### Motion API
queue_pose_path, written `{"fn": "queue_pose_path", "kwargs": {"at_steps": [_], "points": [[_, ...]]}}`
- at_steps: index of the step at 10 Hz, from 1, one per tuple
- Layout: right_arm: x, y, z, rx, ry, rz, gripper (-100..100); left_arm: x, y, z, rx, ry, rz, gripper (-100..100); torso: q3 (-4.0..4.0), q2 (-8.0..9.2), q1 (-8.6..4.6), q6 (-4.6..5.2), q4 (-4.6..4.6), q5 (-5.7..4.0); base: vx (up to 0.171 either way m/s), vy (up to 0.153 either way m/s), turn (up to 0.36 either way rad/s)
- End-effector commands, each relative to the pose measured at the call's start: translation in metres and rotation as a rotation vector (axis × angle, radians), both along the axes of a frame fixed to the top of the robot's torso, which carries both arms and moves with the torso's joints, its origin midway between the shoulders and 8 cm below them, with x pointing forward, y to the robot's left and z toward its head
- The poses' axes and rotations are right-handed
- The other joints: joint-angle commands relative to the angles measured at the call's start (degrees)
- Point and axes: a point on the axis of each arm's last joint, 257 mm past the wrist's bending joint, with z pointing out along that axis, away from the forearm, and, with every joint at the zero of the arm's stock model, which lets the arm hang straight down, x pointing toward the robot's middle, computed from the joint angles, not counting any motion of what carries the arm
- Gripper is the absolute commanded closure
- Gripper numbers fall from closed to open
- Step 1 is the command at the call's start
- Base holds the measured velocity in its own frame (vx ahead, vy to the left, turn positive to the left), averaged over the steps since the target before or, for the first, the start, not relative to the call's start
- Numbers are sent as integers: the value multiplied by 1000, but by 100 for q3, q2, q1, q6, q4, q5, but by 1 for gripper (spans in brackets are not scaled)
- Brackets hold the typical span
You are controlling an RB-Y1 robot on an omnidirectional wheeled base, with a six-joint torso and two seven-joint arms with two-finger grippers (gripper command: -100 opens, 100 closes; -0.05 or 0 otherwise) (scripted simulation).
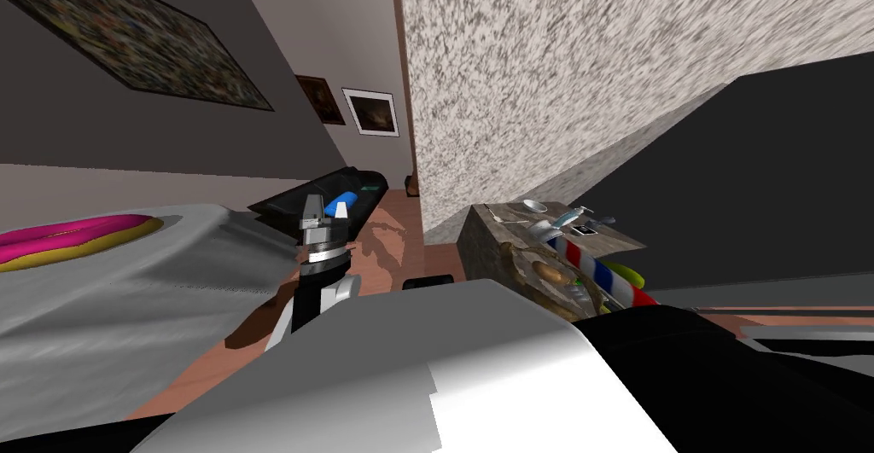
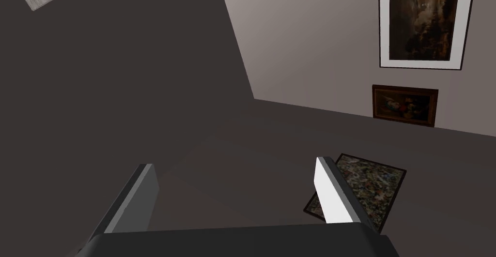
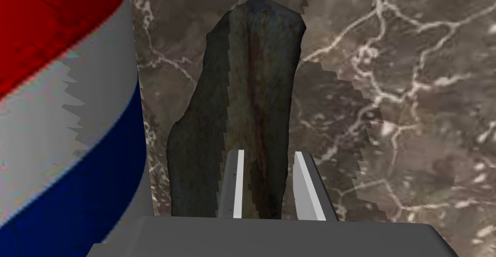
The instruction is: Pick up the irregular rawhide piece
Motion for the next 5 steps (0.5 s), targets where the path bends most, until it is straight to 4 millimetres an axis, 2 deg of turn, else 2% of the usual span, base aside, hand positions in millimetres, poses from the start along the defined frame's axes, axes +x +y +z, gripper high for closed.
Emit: {"fn": "queue_pose_path", "kwargs": {"at_steps": [1, 3, 4, 5], "points": [[5, -5, 7, -1, 3, 31, 100, 0, 0, 0, 0, 0, 0, 0, 0, 0, 0, 0, 0, 0, 132, 1, -304], [15, -10, 16, -1, 4, 72, 100, 0, 0, 0, 0, 0, 0, 0, -17, -28, 13, -5, -6, 4, 144, 29, -214], [11, -9, 13, -2, 5, 56, 100, 0, 0, 0, 0, 0, 0, 0, -21, -36, 18, -13, -7, 7, 61, 14, -37], [11, -9, 13, -1, 6, 60, 0, 0, 0, 0, 0, 0, 0, 0, -13, -20, 16, -21, -5, 8, 9, 3, 6]]}}
